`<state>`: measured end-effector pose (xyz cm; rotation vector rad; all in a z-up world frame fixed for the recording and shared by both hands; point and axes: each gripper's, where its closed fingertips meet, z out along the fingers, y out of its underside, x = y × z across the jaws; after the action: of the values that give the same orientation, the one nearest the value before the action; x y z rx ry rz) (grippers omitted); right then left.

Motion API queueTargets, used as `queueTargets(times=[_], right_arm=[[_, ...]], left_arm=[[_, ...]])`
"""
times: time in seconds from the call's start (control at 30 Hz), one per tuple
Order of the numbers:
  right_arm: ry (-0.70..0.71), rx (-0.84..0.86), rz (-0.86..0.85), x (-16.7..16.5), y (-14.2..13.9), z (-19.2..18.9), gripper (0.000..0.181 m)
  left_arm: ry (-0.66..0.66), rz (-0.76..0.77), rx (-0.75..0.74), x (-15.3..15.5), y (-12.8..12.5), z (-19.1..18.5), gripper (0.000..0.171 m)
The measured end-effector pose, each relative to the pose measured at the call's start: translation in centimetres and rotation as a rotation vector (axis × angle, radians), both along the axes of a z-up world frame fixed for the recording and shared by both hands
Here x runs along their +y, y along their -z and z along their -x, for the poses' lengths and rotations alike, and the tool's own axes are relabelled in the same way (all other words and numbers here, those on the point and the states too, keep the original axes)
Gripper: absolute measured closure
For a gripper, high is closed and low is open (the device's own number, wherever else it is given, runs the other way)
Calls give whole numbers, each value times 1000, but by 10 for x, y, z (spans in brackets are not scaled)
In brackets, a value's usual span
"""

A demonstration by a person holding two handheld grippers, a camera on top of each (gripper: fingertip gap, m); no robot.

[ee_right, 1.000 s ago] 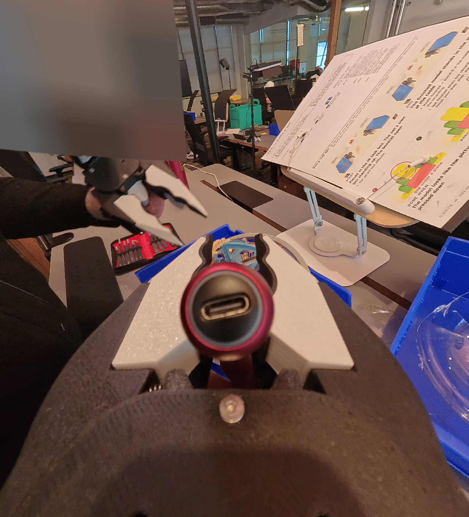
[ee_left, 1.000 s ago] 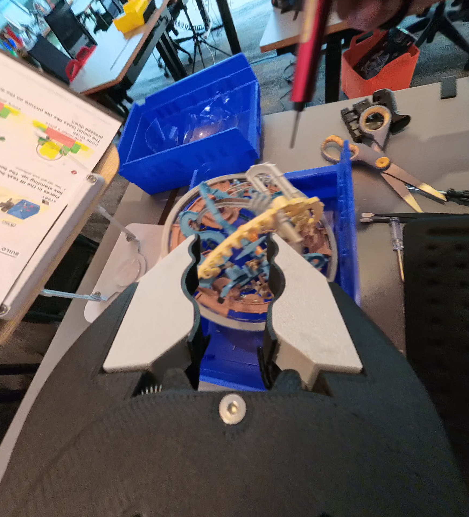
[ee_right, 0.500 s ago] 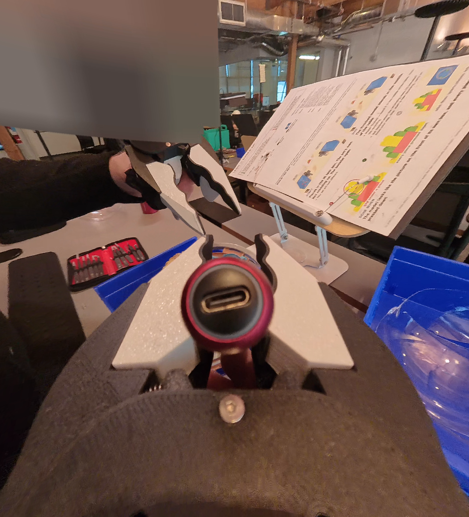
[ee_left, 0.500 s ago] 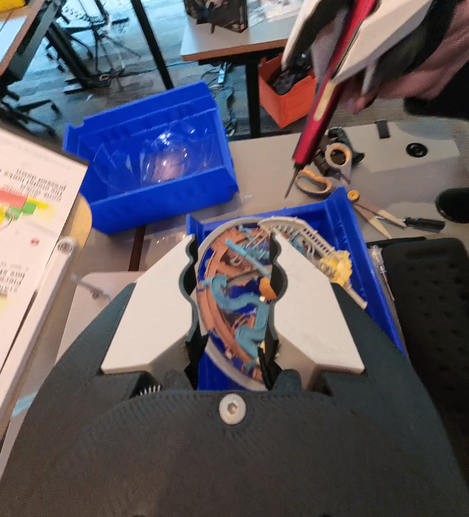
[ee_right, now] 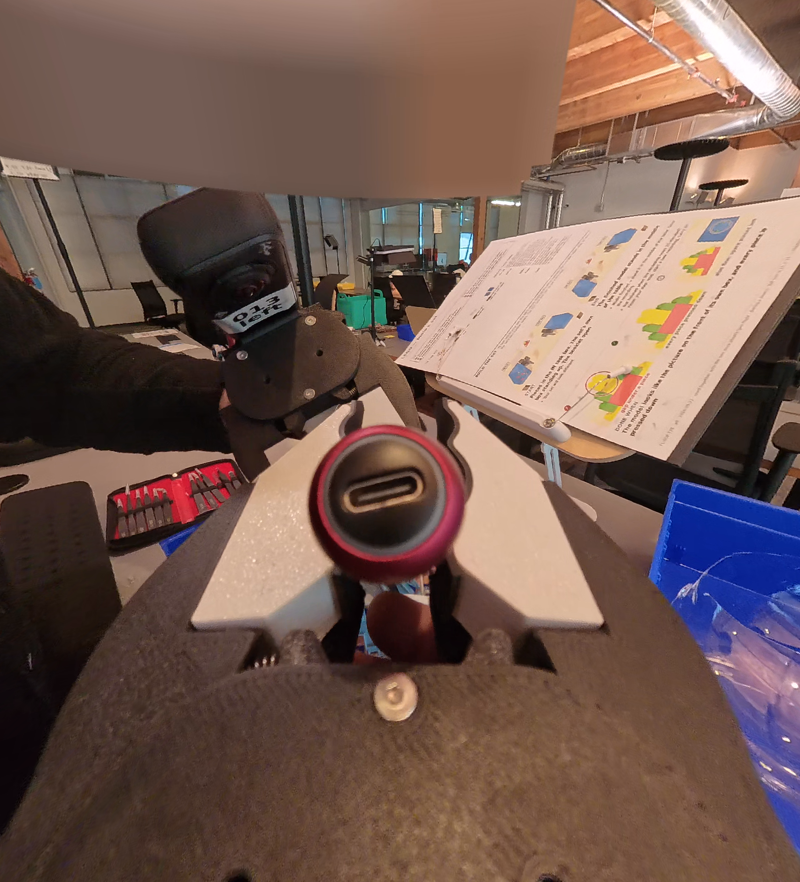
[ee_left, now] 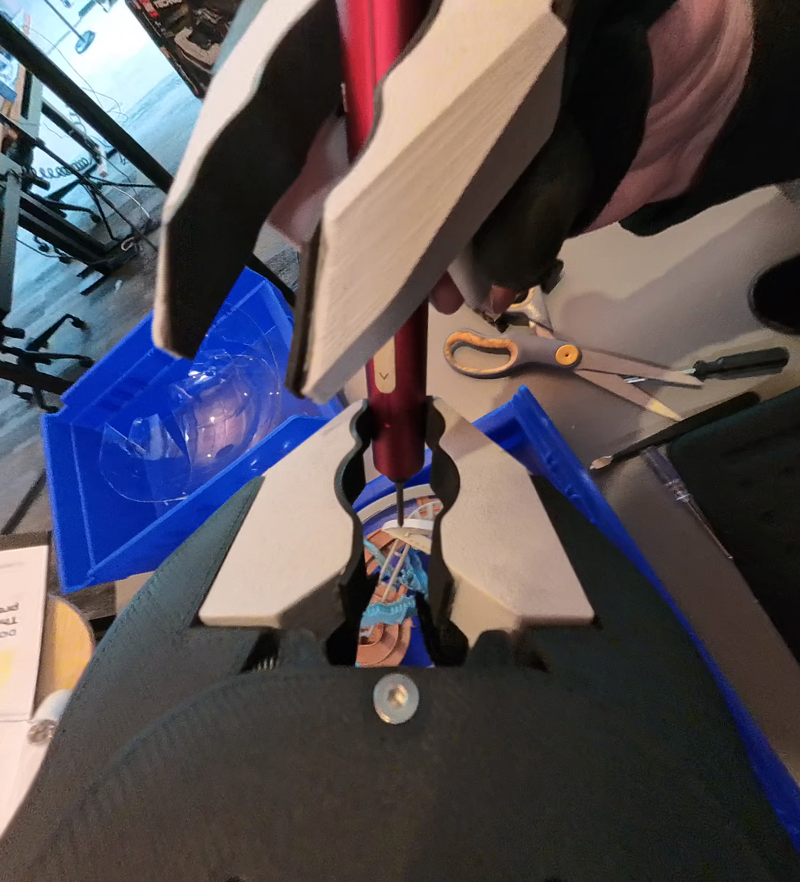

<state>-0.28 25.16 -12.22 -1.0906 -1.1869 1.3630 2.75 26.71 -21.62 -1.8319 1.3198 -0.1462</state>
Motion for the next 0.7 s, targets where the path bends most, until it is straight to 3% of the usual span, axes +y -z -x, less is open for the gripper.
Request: queueTargets(times=[0.23,0.33,0.57,0.7], right_arm=[[3,-121,-50,3,15,1,148],[-18,-127,22,7,19,-1,146],[-51,-270,-34,11,46,-7,152],[-4,-368,-116,22,60,-13,157]], left_arm=[[8,-107,75,9,-9,17,152],[-8,-171,110,16,-14,23,152],[64,-172,123,17,-2,24,152],[71,-166,131,24,4,30,152]])
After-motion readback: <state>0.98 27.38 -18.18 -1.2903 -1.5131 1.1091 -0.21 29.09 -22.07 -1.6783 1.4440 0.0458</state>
